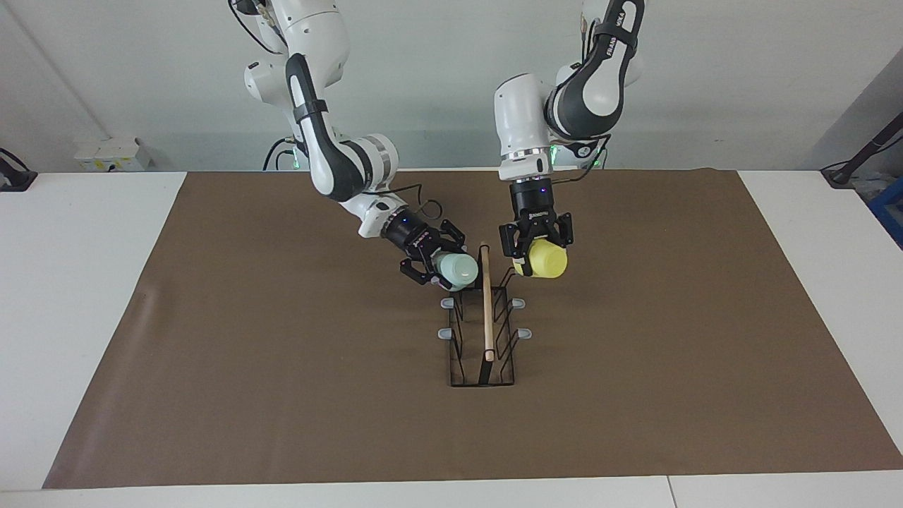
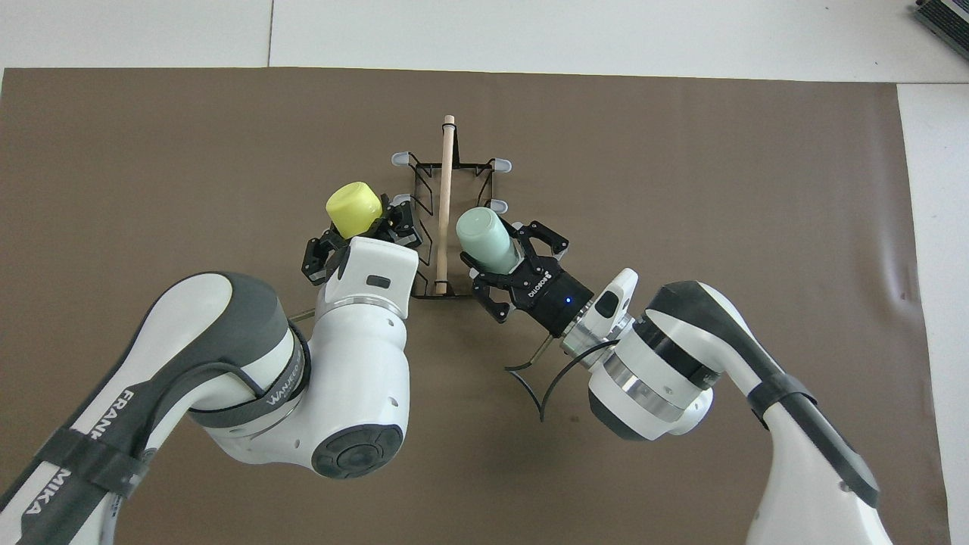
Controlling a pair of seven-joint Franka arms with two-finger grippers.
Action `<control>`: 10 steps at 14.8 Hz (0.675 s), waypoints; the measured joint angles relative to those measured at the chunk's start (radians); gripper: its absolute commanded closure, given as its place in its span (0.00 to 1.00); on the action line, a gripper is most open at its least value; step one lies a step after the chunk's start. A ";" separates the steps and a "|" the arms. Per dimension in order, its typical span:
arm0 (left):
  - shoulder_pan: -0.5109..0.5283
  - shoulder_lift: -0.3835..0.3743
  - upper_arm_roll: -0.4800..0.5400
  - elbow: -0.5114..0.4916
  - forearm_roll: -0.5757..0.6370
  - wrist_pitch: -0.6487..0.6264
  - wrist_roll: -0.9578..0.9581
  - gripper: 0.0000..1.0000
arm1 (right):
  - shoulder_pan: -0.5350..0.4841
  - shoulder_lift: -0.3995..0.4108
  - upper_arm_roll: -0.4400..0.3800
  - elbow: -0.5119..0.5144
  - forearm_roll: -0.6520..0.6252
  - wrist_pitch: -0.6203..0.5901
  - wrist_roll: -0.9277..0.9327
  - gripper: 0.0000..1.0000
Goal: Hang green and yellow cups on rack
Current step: 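Hang the green cup on a rack peg while the left gripper brings the yellow cup, then open the right gripper and withdraw it while the left gripper lowers the yellow cup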
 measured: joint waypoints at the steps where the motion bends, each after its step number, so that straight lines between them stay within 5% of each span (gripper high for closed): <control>1: -0.003 0.006 -0.001 0.000 0.013 -0.004 0.000 1.00 | -0.002 0.000 0.000 0.000 0.000 0.000 0.000 0.00; 10: -0.045 0.067 -0.003 -0.013 0.131 -0.040 -0.181 1.00 | -0.037 -0.030 -0.003 0.010 -0.002 0.070 -0.001 0.00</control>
